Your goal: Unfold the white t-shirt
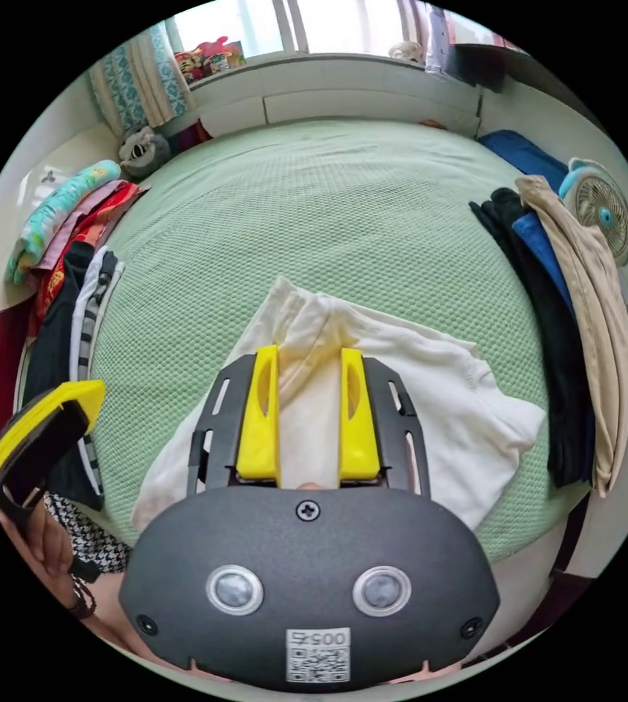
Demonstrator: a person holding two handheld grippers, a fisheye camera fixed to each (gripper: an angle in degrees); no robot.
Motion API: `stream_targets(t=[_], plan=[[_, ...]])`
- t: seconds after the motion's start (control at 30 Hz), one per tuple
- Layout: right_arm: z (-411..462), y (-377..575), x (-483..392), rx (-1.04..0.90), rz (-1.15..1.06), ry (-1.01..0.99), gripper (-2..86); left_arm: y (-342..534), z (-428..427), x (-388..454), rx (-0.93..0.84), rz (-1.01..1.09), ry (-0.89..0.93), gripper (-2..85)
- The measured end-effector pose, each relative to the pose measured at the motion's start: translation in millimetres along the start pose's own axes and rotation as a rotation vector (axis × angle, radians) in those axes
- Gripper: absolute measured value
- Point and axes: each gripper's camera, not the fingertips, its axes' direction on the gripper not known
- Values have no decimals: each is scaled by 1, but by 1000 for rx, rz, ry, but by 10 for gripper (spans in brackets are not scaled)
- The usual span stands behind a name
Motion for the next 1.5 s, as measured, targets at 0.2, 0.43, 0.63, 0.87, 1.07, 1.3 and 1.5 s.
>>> stream_targets(t=[0.2,0.43,0.63,0.87,1.07,1.3,1.5], plan=[[14,-43,-35,15,-202,10,38,-6,-10,-24,10,-84,55,-5],[36,-79,-118,50,-557,154,60,-16,-15,-46,10,-158,101,-6],[24,-94,-136,38,-587,36,56,-22,-19,-50,25,-182,87,-6],[-56,-64,-84,258,-275,-146,22,-22,-19,-54,-3,-147,-27,-7],[-82,-10,-64,132,-246,-118,31,-10,-9,-62,-66,-151,13,-7],[-93,9,-33,145,-251,-199,45,1,1,-46,-61,-95,15,-7],[-104,-8,-15,97,-198,-368,101,0,-11,-33,-7,-74,-6,-6]])
